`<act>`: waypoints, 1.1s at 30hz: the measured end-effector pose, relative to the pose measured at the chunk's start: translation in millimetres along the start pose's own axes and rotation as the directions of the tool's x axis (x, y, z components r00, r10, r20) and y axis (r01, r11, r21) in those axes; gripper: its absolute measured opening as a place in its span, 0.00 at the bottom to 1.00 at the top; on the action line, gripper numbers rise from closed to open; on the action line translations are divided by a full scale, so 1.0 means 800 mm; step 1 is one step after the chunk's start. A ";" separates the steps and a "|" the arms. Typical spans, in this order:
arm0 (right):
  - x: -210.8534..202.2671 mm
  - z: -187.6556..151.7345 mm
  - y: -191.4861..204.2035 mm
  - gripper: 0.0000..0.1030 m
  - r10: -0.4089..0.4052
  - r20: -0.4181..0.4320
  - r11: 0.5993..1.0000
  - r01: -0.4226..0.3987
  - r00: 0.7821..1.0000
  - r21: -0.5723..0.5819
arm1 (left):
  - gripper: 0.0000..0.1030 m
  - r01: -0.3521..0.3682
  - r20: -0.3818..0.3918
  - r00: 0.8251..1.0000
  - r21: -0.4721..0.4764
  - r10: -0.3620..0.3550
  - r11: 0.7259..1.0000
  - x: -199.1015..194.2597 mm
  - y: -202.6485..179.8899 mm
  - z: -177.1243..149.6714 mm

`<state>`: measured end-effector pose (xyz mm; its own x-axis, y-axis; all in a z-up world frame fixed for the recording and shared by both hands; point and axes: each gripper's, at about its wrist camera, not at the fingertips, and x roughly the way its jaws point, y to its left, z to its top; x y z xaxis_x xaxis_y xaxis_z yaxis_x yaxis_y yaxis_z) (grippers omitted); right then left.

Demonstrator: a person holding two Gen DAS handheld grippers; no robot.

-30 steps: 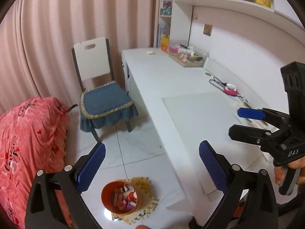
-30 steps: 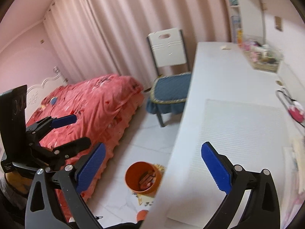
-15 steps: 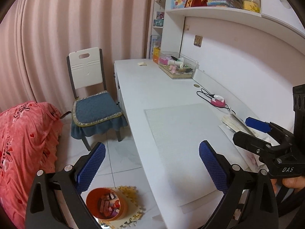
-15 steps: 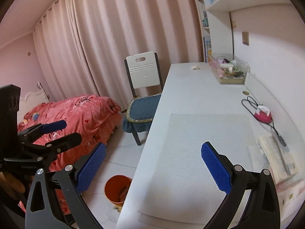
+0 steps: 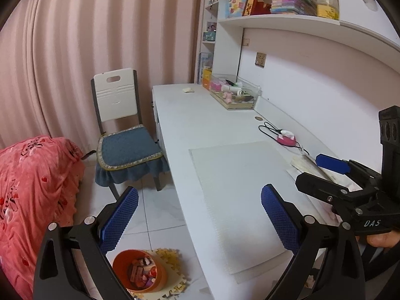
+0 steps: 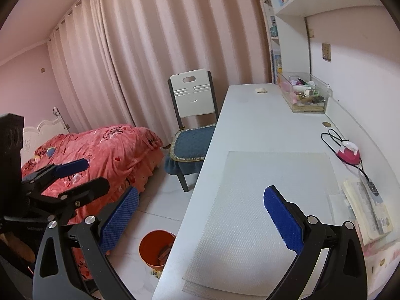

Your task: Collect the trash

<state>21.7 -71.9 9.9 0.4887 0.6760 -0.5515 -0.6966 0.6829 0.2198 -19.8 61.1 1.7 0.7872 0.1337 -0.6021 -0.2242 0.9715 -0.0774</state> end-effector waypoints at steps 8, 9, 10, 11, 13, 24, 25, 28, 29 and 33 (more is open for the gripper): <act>0.008 0.002 -0.003 0.95 0.003 -0.012 1.000 -0.003 1.000 -0.001 | 0.94 0.002 0.010 1.000 -0.013 -0.002 1.000 0.000 0.001 0.002; 0.009 0.002 -0.003 0.95 0.003 -0.015 1.000 -0.003 1.000 0.000 | 0.94 0.002 0.010 1.000 -0.012 -0.002 1.000 0.000 0.001 0.002; 0.009 0.002 -0.004 0.95 0.003 -0.017 1.000 -0.003 1.000 0.001 | 0.94 0.003 0.010 1.000 -0.013 -0.003 1.000 0.000 0.001 0.002; 0.010 0.002 -0.004 0.95 0.003 -0.018 1.000 -0.003 1.000 0.001 | 0.94 0.001 0.011 1.000 -0.013 0.000 1.000 0.000 0.000 0.001; 0.011 0.001 -0.003 0.95 0.005 -0.021 1.000 -0.005 1.000 -0.002 | 0.94 -0.002 0.012 1.000 -0.008 0.002 1.000 0.001 0.000 0.002; 0.022 -0.001 -0.006 0.95 0.010 -0.046 1.000 -0.009 0.999 0.017 | 0.94 0.000 0.001 1.000 -0.009 0.000 1.000 0.004 0.002 0.004; 0.022 -0.001 -0.006 0.95 0.009 -0.045 1.000 -0.009 0.999 0.016 | 0.94 0.002 0.002 1.000 -0.010 -0.002 1.000 0.004 0.002 0.004; 0.023 -0.002 -0.008 0.95 0.008 -0.042 1.000 -0.007 0.999 0.017 | 0.94 -0.002 0.008 1.000 -0.003 0.002 1.000 0.004 0.001 0.005; 0.024 -0.002 -0.008 0.95 0.007 -0.045 1.000 -0.006 0.999 0.019 | 0.94 -0.006 0.005 1.000 0.004 0.006 1.000 0.004 0.000 0.005; 0.025 -0.005 -0.010 0.95 0.005 -0.054 1.000 -0.003 0.999 0.028 | 0.94 -0.006 -0.008 1.000 0.005 0.006 1.000 0.008 -0.001 0.002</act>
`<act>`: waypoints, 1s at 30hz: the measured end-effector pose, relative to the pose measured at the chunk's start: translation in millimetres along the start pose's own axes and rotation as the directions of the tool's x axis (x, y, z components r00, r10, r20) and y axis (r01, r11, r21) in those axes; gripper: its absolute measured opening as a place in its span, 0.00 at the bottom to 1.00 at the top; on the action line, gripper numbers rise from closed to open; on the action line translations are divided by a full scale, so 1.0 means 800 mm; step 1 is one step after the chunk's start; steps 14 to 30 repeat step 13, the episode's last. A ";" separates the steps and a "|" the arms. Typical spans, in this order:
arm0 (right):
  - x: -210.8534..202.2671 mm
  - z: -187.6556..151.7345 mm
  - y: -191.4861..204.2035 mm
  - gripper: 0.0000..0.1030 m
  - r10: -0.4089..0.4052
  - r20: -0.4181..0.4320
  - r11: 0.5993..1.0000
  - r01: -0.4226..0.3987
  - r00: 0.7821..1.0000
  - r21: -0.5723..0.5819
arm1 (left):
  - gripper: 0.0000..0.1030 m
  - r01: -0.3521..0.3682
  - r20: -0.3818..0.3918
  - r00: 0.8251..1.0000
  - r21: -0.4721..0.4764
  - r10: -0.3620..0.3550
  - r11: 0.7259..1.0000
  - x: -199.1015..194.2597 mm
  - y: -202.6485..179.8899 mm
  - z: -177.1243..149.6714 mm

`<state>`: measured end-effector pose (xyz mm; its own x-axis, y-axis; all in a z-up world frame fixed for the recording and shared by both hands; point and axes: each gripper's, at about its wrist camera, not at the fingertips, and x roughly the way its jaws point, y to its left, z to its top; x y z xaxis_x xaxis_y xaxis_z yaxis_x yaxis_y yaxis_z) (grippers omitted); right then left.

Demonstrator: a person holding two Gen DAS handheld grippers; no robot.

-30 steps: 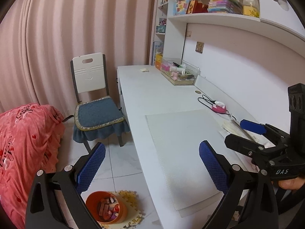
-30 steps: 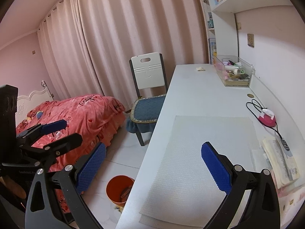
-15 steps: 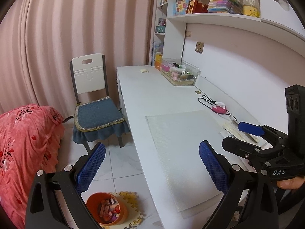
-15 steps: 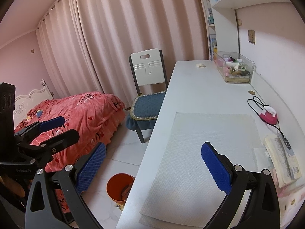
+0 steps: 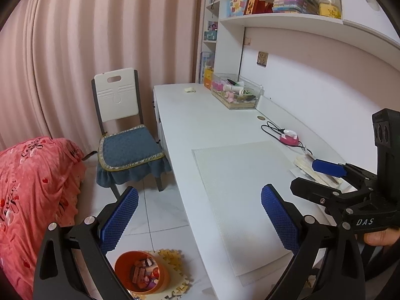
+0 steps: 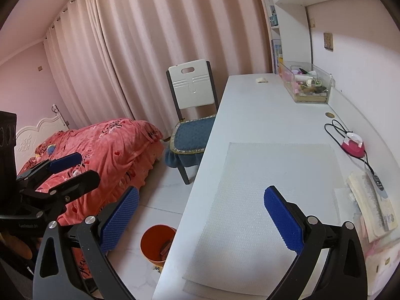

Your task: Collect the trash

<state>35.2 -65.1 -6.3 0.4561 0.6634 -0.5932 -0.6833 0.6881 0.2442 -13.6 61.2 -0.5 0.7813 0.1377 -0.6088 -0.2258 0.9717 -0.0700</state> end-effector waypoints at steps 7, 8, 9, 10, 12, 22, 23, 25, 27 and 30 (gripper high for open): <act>0.002 -0.002 -0.003 0.95 -0.002 -0.005 1.000 0.002 1.000 0.006 | 0.94 0.003 -0.012 1.000 0.005 -0.003 1.000 0.004 -0.002 0.003; 0.002 -0.002 -0.004 0.95 -0.005 -0.007 1.000 0.005 1.000 0.008 | 0.94 0.004 -0.014 1.000 0.002 -0.004 1.000 0.004 -0.002 0.003; 0.003 -0.002 -0.005 0.95 -0.008 -0.009 1.000 0.008 1.000 0.011 | 0.94 0.002 -0.017 1.000 -0.001 -0.002 1.000 0.005 -0.002 0.003; 0.004 -0.001 -0.005 0.95 -0.009 -0.010 1.000 0.009 1.000 0.011 | 0.94 -0.001 -0.021 1.000 -0.003 0.001 1.000 0.006 -0.001 0.003; 0.005 -0.003 -0.006 0.95 -0.009 -0.012 1.000 0.010 1.000 0.013 | 0.94 -0.008 -0.031 0.999 -0.007 0.007 1.000 0.009 0.001 0.002; 0.005 -0.003 -0.006 0.95 -0.010 -0.013 1.000 0.011 1.000 0.014 | 0.94 -0.008 -0.037 0.999 -0.011 0.008 1.000 0.010 0.002 0.001; 0.005 -0.003 -0.006 0.95 -0.010 -0.013 1.000 0.011 1.000 0.014 | 0.94 -0.008 -0.037 0.999 -0.011 0.008 1.000 0.010 0.002 0.001; 0.005 -0.003 -0.006 0.95 -0.010 -0.013 1.000 0.011 1.000 0.014 | 0.94 -0.008 -0.037 0.999 -0.011 0.008 1.000 0.010 0.002 0.001; 0.005 -0.003 -0.006 0.95 -0.010 -0.013 1.000 0.011 1.000 0.014 | 0.94 -0.008 -0.037 0.999 -0.011 0.008 1.000 0.010 0.002 0.001; 0.005 -0.003 -0.006 0.95 -0.010 -0.013 1.000 0.011 1.000 0.014 | 0.94 -0.008 -0.037 0.999 -0.011 0.008 1.000 0.010 0.002 0.001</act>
